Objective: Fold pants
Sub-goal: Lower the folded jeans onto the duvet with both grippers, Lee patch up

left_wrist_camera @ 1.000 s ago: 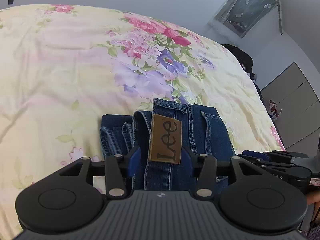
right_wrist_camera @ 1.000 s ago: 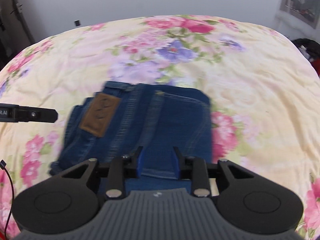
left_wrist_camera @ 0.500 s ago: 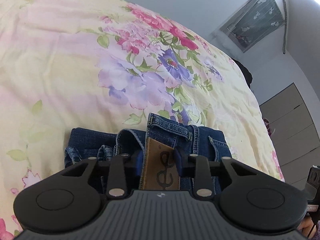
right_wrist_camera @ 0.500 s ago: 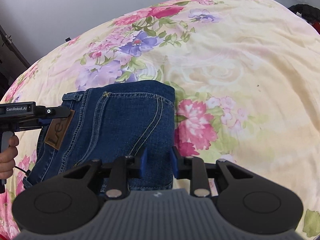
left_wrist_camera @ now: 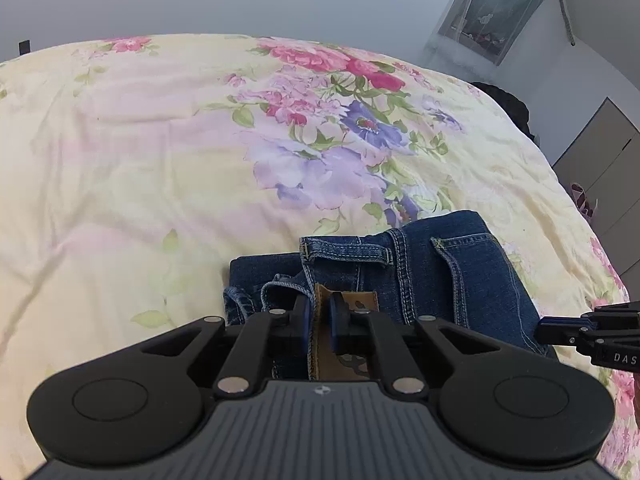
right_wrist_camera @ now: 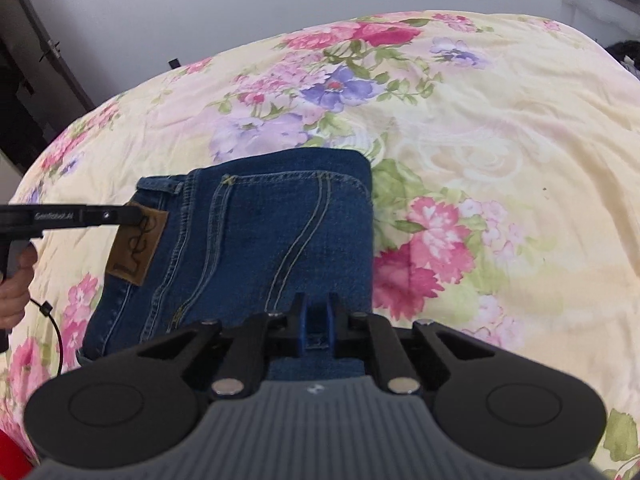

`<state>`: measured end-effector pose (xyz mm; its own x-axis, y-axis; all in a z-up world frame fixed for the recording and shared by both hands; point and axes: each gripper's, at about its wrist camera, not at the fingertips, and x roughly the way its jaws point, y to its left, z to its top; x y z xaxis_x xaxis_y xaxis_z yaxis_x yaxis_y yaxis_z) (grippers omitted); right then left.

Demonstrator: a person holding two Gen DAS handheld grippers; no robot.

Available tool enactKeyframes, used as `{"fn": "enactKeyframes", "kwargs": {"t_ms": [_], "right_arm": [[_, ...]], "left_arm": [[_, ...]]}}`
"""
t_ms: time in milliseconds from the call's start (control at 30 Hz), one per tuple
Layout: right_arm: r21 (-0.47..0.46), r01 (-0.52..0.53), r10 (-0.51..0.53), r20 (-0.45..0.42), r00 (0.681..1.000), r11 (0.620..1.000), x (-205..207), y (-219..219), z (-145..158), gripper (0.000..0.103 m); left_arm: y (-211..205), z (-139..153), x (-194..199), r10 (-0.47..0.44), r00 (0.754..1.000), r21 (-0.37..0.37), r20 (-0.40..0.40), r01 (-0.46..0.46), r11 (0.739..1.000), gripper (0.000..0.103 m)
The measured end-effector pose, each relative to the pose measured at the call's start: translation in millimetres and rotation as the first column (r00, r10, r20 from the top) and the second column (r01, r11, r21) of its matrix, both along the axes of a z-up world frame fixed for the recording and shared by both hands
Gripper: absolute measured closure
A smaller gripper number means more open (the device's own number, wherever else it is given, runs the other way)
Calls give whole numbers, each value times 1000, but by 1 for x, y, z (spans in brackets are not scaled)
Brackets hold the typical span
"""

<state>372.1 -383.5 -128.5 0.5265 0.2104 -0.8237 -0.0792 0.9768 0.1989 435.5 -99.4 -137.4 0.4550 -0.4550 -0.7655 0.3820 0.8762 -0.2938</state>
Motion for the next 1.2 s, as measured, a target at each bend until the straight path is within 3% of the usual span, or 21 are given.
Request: {"fn": "enactKeyframes", "kwargs": {"t_ms": [167, 200, 233, 300, 433, 600, 767, 833, 967, 1067, 1200], "right_arm": [[-68, -2, -2, -52, 999, 998, 16, 13, -27, 98], [-72, 1, -6, -63, 998, 997, 20, 16, -34, 98], [-83, 7, -14, -79, 997, 996, 26, 19, -43, 98], [-100, 21, -31, -102, 994, 995, 34, 22, -58, 98], [-85, 21, -31, -116, 993, 996, 37, 19, -56, 98], [-15, 74, -75, -80, 994, 997, 19, 2, -36, 98], [5, 149, -148, -26, 989, 989, -32, -21, -10, 97], [6, 180, -180, -24, 983, 984, -56, -28, -5, 97], [41, 192, -191, -35, 981, 981, -98, -30, -7, 97], [9, 161, -160, -34, 986, 987, -112, -20, -16, 97], [9, 158, -157, -37, 987, 987, -111, -15, -25, 97]], "left_arm": [[-10, -21, 9, 7, 1000, 97, 17, -8, 995, 92], [-11, -27, 12, 34, 999, 164, 38, -39, 986, 103], [-11, -37, 18, 62, 997, 253, 36, -69, 965, 103], [1, -57, 28, 113, 994, 344, 8, -109, 933, 103], [30, -45, 18, 121, 992, 227, -20, -113, 967, 103], [29, -4, -13, 32, 999, 201, 15, -35, 979, 103], [11, 30, -56, -95, 992, 171, 85, 79, 982, 100], [-2, 34, -72, -156, 984, 171, 92, 138, 976, 99], [-37, 22, -92, -245, 965, 278, 95, 211, 937, 97], [-51, 0, -93, -250, 968, 395, 17, 223, 891, 97], [-48, -14, -90, -237, 971, 426, -20, 223, 877, 97]]}}
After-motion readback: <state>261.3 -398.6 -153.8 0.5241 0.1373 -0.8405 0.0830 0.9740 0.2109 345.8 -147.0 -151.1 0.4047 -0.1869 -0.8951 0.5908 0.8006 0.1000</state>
